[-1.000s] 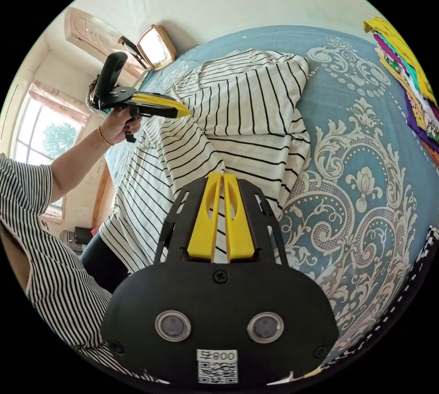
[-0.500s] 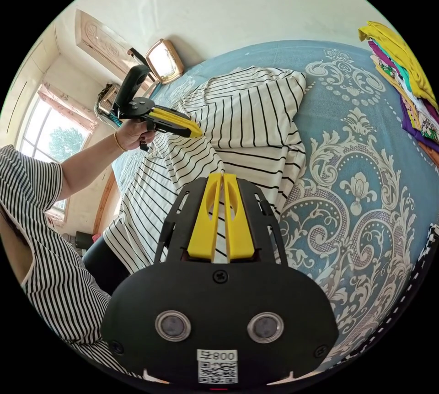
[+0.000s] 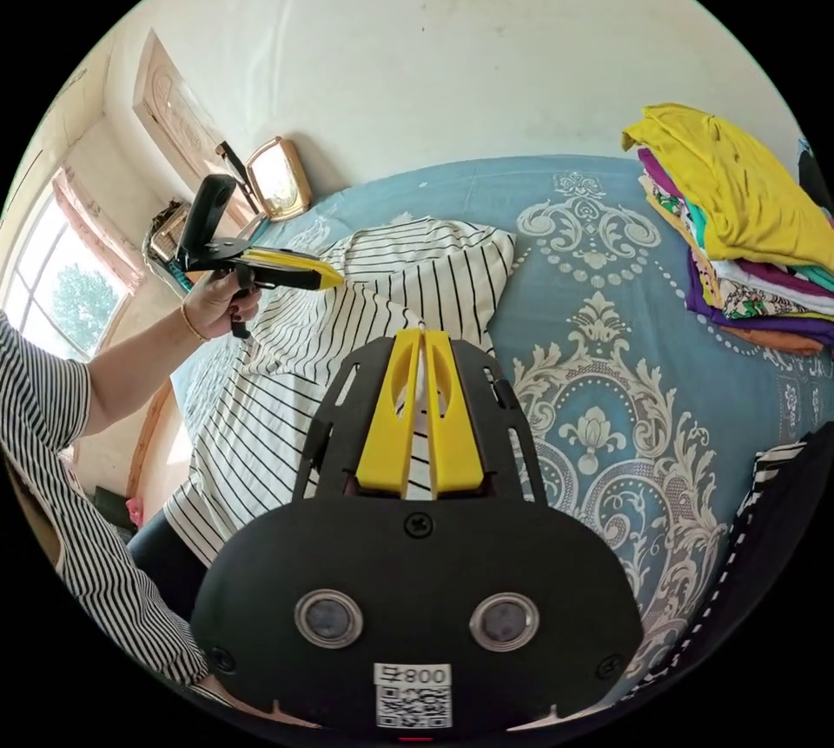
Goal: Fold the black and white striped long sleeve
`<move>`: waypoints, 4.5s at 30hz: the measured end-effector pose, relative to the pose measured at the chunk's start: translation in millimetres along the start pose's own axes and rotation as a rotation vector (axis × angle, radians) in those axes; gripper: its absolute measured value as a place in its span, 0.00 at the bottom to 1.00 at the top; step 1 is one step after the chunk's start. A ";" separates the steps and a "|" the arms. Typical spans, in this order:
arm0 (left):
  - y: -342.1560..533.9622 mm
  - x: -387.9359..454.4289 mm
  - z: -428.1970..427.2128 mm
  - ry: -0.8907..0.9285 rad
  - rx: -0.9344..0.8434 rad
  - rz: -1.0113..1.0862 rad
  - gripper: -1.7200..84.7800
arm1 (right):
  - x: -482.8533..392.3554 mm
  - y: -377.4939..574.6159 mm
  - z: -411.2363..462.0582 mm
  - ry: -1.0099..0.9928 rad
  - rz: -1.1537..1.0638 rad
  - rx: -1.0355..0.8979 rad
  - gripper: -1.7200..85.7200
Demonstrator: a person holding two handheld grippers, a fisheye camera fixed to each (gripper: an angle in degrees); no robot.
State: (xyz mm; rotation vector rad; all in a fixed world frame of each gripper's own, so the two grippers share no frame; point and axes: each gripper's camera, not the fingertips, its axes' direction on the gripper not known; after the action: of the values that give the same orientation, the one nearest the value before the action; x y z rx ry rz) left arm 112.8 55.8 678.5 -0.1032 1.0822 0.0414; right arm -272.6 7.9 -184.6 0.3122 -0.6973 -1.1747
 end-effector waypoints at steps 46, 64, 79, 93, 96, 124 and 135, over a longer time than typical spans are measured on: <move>406.1 -65.7 -164.1 -0.169 0.269 -0.816 0.02 | -74.0 -6.0 52.6 -0.016 0.130 -0.143 0.02; 554.7 -60.7 -207.5 -0.160 0.309 -0.931 0.02 | -97.3 -16.7 7.5 0.022 0.106 -0.165 0.02; 777.3 18.9 -262.3 0.169 0.269 -1.053 0.06 | 2.1 59.2 -171.9 -0.256 0.403 0.083 0.02; 964.2 74.2 -210.3 0.614 0.366 -1.209 0.16 | 42.4 192.7 -352.1 -0.394 0.582 -0.092 0.06; 990.4 75.2 -202.0 0.653 0.422 -1.218 0.16 | 59.3 232.5 -366.8 -0.452 0.679 -0.108 0.07; 1077.8 113.8 -212.7 0.808 0.599 -1.060 0.03 | 123.7 358.2 -455.2 -0.634 0.955 -0.006 0.13; 1075.5 130.6 -218.1 0.740 0.523 -1.093 0.03 | 131.0 356.5 -430.2 -0.814 0.936 0.045 0.14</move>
State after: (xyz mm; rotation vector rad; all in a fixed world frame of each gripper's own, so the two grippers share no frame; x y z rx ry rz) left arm -108.2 1100.3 393.1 -0.2344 1.6021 -1.3437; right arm 294.4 -33.6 -262.6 -0.4699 -1.3790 -0.3354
